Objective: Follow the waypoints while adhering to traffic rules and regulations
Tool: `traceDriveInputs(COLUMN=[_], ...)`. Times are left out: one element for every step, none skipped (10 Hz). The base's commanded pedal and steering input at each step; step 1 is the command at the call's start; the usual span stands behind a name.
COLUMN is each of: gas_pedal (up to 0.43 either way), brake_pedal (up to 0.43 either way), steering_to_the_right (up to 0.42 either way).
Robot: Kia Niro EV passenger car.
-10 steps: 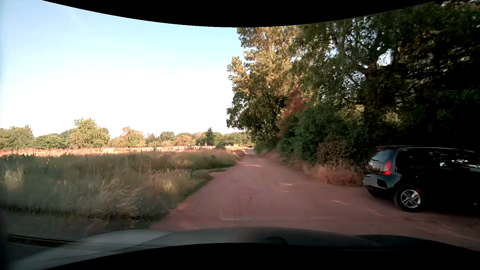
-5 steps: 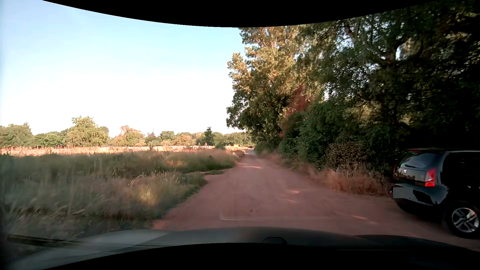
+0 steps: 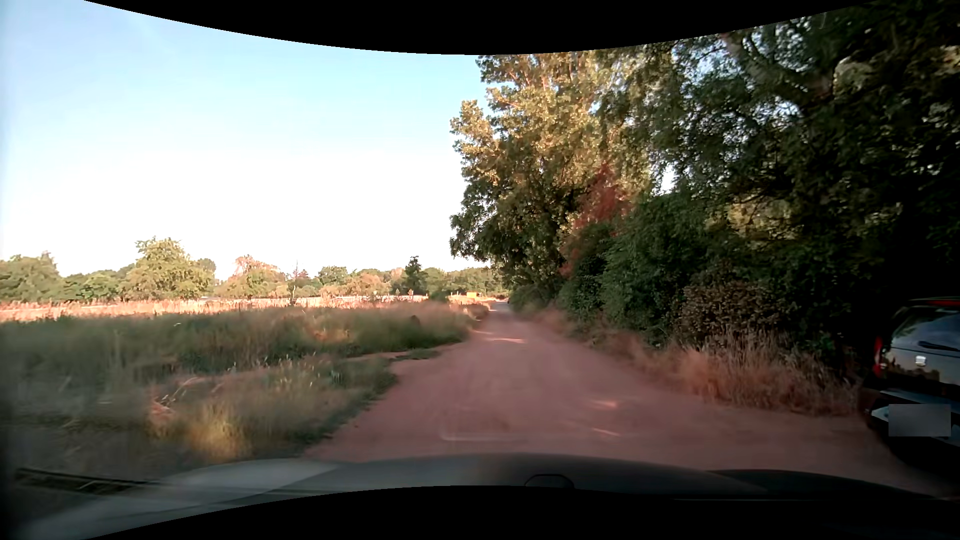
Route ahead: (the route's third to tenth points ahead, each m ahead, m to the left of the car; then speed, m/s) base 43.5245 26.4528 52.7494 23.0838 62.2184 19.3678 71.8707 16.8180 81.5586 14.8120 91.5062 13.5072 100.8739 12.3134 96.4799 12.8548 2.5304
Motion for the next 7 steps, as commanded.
traceDriveInputs(gas_pedal=[0.000, 0.000, 0.000, 0.000, 0.000, 0.000, 0.000], brake_pedal=[0.000, 0.000, 0.000, 0.000, 0.000, 0.000, 0.000], steering_to_the_right=[0.016, 0.016, 0.016, 0.016, 0.011, 0.007, 0.007])
